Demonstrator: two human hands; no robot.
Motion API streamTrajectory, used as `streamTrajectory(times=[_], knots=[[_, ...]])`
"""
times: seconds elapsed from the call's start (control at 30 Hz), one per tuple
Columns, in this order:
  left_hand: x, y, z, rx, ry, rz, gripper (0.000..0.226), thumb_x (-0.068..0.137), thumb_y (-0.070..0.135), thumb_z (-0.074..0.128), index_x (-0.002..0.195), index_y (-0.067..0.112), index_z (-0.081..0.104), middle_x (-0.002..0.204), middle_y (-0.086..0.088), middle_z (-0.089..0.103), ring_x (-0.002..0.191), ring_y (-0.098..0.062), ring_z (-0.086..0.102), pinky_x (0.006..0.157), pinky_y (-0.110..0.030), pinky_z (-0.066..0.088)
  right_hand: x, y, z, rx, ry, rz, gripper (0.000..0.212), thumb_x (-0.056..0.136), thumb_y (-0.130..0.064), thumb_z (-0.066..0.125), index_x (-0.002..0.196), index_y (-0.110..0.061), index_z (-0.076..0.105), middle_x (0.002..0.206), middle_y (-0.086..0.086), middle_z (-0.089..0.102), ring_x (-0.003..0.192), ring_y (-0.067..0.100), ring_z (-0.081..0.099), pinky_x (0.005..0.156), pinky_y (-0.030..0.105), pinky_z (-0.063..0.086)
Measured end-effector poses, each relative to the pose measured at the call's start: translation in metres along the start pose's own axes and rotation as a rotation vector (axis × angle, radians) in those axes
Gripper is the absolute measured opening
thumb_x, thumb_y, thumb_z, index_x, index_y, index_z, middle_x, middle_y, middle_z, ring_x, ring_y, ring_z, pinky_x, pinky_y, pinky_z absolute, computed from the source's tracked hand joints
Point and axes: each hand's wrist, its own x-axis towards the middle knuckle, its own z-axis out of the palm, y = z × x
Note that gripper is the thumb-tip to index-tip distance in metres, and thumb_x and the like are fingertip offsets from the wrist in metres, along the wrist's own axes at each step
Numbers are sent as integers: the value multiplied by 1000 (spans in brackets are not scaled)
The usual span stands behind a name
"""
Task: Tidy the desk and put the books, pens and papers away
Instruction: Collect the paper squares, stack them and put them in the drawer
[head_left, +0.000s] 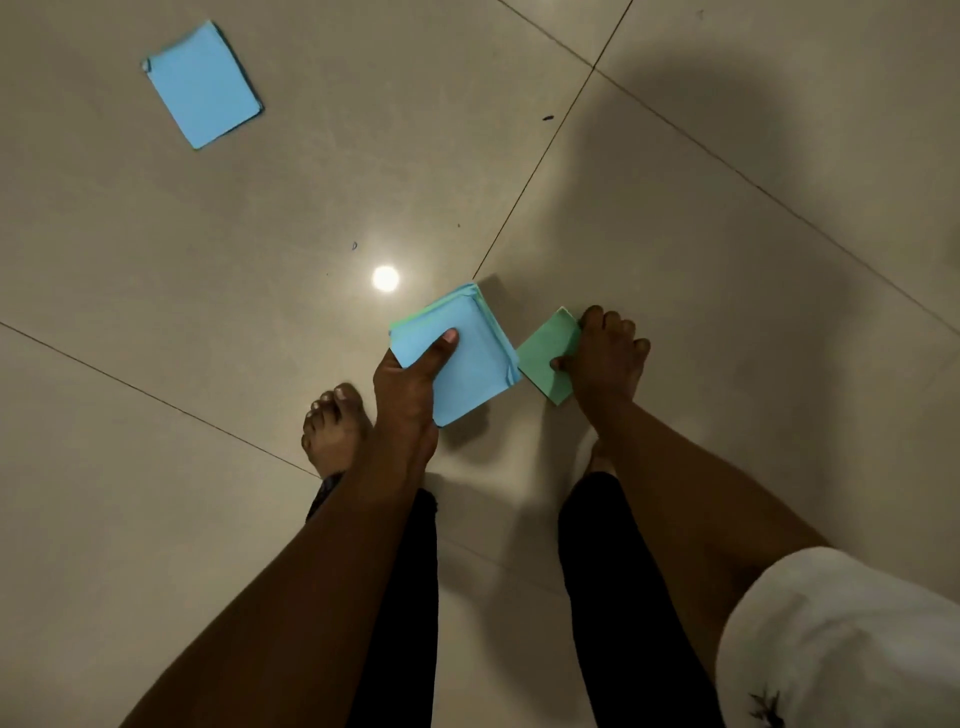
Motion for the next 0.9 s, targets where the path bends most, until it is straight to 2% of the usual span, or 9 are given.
streamTrajectory(times=[0.13, 0.27, 0.33, 0.43, 0.53, 0.6, 0.67, 0.83, 0.9], knots=[[-4, -7, -8, 15, -23, -34, 47, 68, 30, 79, 111, 17, 65, 108, -8, 69, 94, -26, 66, 77, -41, 55, -2, 9, 0, 127, -79, -28, 40, 86, -33, 61, 118, -10, 54, 117, 14, 53, 114, 33, 44, 86, 38, 37], [-16, 8, -13, 35, 29, -63, 18, 81, 22, 72, 96, 26, 63, 92, 1, 66, 79, -17, 63, 67, -32, 53, -23, 9, -42, 732, -92, 38, 24, 93, -19, 54, 110, -3, 59, 98, 10, 59, 92, 26, 55, 70, 29, 39], [-21, 19, -14, 32, 23, -57, 27, 80, 27, 73, 105, 24, 63, 96, 0, 67, 84, -21, 64, 71, -37, 53, -35, 5, -78, 1006, -156, 77, 17, 94, -18, 53, 106, -8, 59, 97, 5, 61, 90, 21, 56, 71, 29, 44], [-25, 39, -12, 49, 43, -29, 40, 82, 31, 71, 119, 19, 59, 105, -2, 67, 95, -27, 63, 79, -42, 53, -54, -6, -136, 1183, -292, -2, 15, 95, -20, 53, 108, -16, 58, 105, 6, 63, 92, 19, 58, 77, 33, 49], [-29, 60, -9, 0, 33, -14, 49, 78, 38, 72, 122, 18, 59, 114, -8, 67, 105, -32, 63, 88, -53, 53, -66, -29, -172, 1096, -325, -136, 15, 92, -20, 57, 106, -16, 61, 100, 6, 64, 87, 19, 58, 71, 32, 49], [-31, 75, -7, -63, -15, -20, 63, 71, 56, 71, 122, 19, 60, 116, -9, 67, 106, -33, 64, 90, -57, 50, -70, -56, -177, 915, -247, -216, 16, 90, -22, 61, 102, -14, 63, 91, 3, 63, 80, 20, 58, 66, 34, 51], [-31, 86, -9, -118, -70, -36, 71, 68, 66, 68, 122, 21, 60, 118, -8, 67, 107, -32, 64, 90, -56, 50, -75, -86, -172, 763, -169, -279, 19, 87, -25, 64, 100, -11, 65, 86, 2, 63, 76, 23, 61, 71, 41, 54], [-25, 100, -33, -145, 83, 8, 40, 81, 26, 73, 117, 14, 61, 115, -11, 66, 98, -29, 65, 84, -45, 55, -86, -169, -160, 423, -166, -495, 29, 87, -37, 61, 90, -8, 63, 85, 6, 68, 71, 18, 58, 57, 25, 38], [-13, 110, -58, -206, 202, 24, 34, 81, 21, 73, 112, 15, 61, 113, -10, 67, 95, -26, 65, 81, -39, 55, -77, -202, -163, 399, -89, -491, 33, 86, -46, 59, 88, -14, 65, 83, 0, 67, 72, 15, 58, 60, 24, 39]])
